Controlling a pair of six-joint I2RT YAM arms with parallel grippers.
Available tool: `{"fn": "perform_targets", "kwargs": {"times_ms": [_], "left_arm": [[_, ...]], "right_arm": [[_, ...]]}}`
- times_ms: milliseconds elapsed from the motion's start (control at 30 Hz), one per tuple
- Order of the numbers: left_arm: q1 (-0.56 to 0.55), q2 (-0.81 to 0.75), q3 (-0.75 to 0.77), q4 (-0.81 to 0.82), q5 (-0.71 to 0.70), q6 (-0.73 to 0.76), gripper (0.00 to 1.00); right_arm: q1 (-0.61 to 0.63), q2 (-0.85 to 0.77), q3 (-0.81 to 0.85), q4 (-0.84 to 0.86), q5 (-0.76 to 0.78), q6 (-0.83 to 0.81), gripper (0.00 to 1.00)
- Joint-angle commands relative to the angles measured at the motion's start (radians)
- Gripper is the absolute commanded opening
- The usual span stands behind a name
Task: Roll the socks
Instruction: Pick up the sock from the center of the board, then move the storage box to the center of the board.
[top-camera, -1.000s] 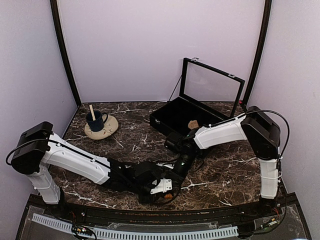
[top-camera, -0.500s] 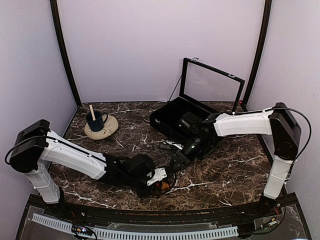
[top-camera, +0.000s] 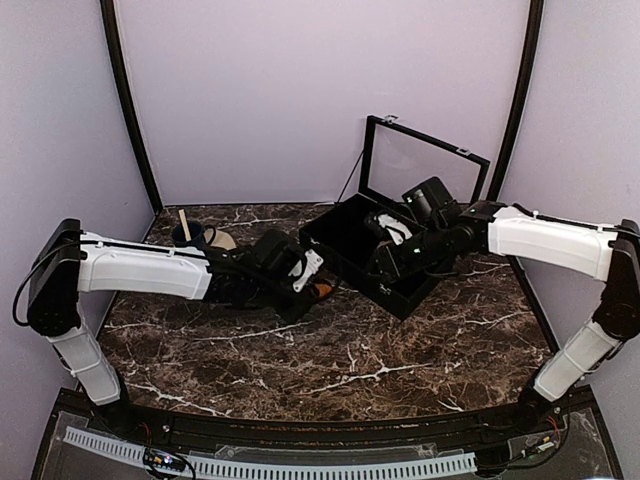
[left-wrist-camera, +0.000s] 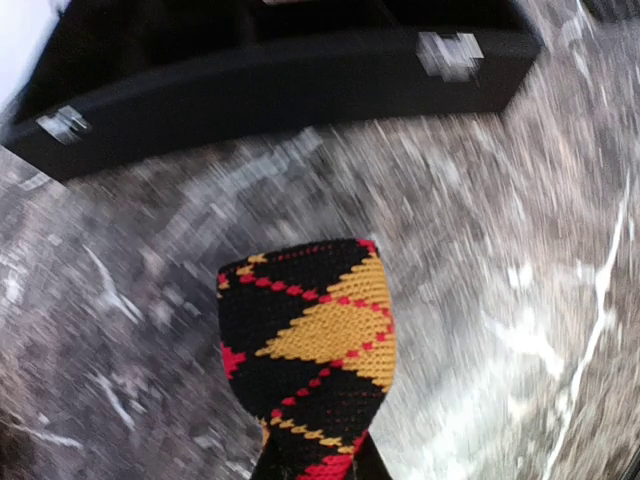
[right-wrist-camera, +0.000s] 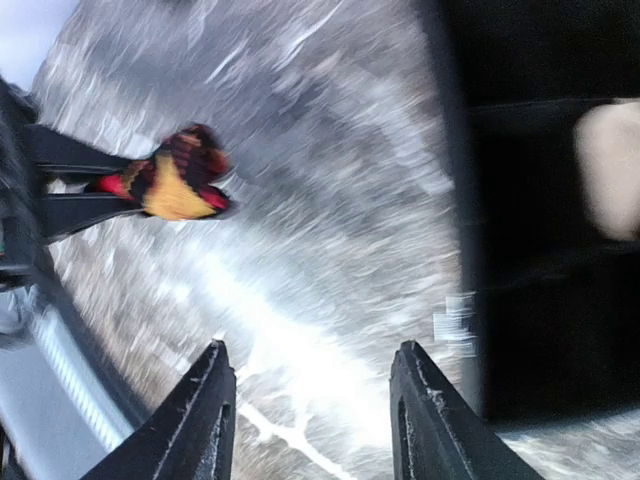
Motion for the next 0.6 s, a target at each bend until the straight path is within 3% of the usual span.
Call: {"fn": "perform_targets", "kwargs": {"times_ms": [0, 367, 567], "left_arm": [[0.094, 0.040, 0.144, -0.043, 0.011, -0.067, 0.00], [0.222, 0.367, 0.685, -0.136, 0.098, -0.120, 0.00], [0.234, 0.509, 0.857, -0.143, 0.124, -0.091, 0.00]], "right_arm": [[-0.049, -0.058, -0.039, 0.102, 0.255, 0.100, 0.49], [-0.125, -0.098, -0.143, 0.241, 0.347, 0.152, 0.49], [-0.135, -0.095, -0.160, 0.266, 0.347, 0.142, 0.49]]}}
